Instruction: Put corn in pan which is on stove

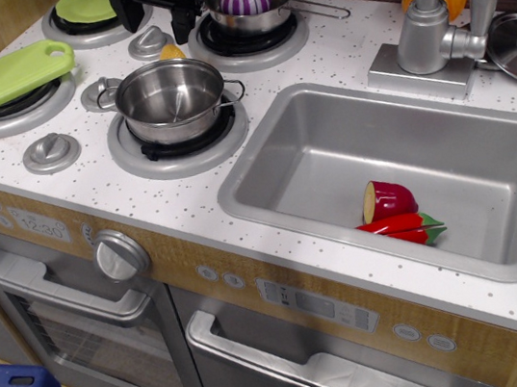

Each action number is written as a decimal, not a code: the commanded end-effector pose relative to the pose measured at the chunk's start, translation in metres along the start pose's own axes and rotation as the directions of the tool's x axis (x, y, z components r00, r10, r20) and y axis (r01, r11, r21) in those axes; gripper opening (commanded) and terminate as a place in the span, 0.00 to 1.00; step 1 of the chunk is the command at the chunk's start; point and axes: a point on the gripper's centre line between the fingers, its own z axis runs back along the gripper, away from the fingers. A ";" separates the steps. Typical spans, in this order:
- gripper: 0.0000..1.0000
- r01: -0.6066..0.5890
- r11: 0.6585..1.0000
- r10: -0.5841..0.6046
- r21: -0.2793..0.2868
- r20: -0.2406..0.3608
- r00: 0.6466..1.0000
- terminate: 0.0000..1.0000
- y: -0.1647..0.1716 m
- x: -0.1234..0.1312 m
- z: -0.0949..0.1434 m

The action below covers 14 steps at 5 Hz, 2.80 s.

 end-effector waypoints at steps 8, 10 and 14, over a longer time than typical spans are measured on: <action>0.00 0.123 0.979 -0.113 0.165 -0.067 0.991 0.00 0.034 0.026 0.088; 0.00 -0.054 0.989 0.068 0.141 -0.097 0.993 0.00 -0.012 -0.018 0.093; 1.00 -0.127 0.986 0.138 0.106 -0.106 0.985 0.00 -0.024 -0.038 0.081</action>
